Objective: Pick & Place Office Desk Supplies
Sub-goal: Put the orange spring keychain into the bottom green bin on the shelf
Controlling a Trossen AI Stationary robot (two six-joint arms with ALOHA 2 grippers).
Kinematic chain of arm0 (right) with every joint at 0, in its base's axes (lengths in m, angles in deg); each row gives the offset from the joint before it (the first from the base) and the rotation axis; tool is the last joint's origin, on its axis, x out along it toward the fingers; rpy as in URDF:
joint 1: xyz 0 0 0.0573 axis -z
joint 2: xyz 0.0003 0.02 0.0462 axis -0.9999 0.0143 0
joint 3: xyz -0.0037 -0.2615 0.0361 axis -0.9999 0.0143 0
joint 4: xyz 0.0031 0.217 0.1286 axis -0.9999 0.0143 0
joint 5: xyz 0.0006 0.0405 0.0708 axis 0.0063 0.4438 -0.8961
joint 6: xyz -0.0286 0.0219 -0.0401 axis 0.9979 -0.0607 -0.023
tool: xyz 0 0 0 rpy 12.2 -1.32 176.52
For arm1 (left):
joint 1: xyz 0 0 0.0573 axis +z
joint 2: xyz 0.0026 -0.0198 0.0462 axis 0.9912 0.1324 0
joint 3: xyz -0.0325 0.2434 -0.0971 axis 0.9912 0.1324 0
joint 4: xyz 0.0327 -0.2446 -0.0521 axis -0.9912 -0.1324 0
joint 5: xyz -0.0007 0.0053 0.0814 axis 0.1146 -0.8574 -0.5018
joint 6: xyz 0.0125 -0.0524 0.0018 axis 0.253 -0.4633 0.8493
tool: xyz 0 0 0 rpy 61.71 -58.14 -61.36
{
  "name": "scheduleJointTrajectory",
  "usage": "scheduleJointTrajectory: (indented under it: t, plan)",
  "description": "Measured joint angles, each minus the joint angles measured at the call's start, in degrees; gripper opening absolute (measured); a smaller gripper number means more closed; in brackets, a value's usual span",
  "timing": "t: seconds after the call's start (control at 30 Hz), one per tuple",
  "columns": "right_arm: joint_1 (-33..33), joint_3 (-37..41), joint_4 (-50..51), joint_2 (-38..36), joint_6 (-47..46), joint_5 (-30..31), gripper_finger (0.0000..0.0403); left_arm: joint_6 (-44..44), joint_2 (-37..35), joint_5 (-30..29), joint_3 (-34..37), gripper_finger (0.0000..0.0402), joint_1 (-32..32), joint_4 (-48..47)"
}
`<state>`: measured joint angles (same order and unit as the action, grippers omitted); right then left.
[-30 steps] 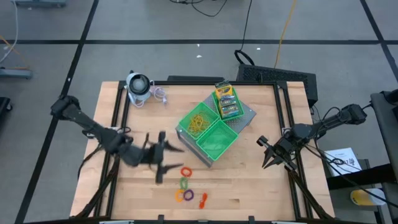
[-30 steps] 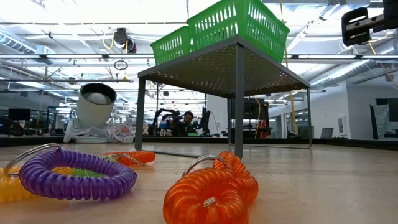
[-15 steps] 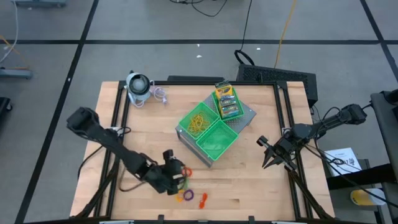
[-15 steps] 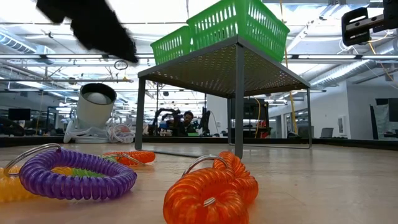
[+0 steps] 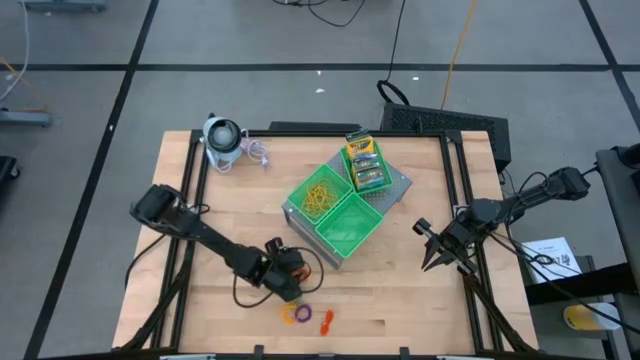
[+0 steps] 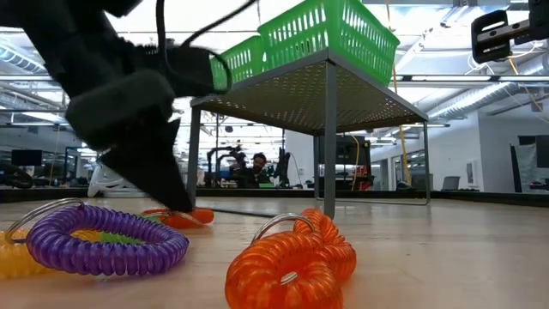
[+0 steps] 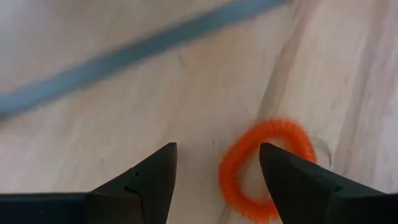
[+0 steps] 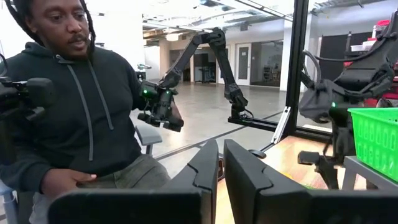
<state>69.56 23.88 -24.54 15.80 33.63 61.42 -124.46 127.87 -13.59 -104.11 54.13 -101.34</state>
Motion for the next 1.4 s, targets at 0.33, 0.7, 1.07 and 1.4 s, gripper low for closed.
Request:
scheduleJointTrajectory:
  t: [0.33,0.7,1.07,1.4]
  plan:
    - [0.0,0.0,0.0,0.0,0.0,0.0,0.0020,-0.7,1.1,6.8,-0.2,0.0236,0.9,-3.4]
    - [0.0,0.0,0.0,0.0,0.0,0.0,0.0020,0.8,-0.2,9.0,-0.1,0.0032,1.0,-5.1]
    - [0.0,0.0,0.0,0.0,0.0,0.0,0.0020,6.9,-18.6,1.2,0.3,0.0008,-1.1,-14.6]
    - [0.0,0.0,0.0,0.0,0.0,0.0,0.0020,19.8,-33.0,-12.5,0.1,0.0011,-6.5,-3.2]
